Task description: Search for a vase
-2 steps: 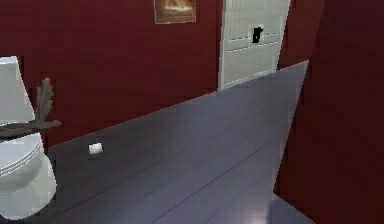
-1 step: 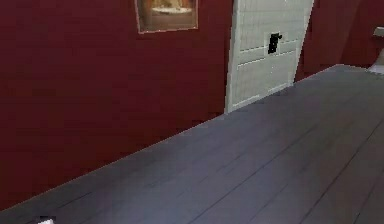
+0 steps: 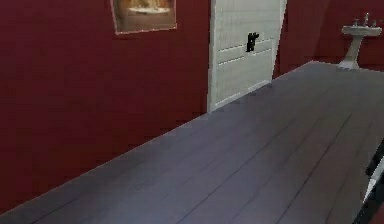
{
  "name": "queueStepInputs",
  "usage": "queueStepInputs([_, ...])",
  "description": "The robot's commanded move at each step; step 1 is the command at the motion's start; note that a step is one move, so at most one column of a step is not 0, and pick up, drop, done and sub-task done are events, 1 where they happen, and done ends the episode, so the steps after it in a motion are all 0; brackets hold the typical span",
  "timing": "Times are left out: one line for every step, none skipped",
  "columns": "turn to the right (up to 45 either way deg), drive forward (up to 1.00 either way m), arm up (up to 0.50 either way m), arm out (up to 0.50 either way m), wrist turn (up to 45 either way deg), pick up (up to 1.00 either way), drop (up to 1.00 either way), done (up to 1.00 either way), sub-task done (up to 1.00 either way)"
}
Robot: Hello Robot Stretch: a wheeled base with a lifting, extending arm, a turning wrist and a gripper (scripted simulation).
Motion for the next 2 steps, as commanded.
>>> queueStepInputs([0.0,0.65,0.0,0.0,0.0,0.0,0.0,0.0,0.0])
queueStepInputs([45.0,0.0,0.0,0.0,0.0,0.0,0.0,0.0,0.0])
